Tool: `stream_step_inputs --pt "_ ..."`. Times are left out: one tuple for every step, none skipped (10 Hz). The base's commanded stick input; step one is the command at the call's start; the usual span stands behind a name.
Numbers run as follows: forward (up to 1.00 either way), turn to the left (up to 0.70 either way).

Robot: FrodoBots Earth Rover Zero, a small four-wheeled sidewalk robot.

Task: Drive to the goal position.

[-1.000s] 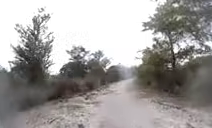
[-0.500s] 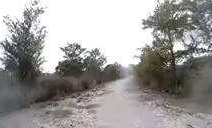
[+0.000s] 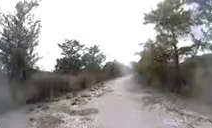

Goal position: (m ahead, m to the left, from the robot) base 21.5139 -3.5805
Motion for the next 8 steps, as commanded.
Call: stream_step_inputs --pt "0.60 0.00" --pt "0.60 0.00" --pt "0.60 0.00" --pt "0.60 0.00" --pt "0.60 0.00" --pt "0.60 0.00" --pt "0.60 0.00" --pt "0.60 0.00"
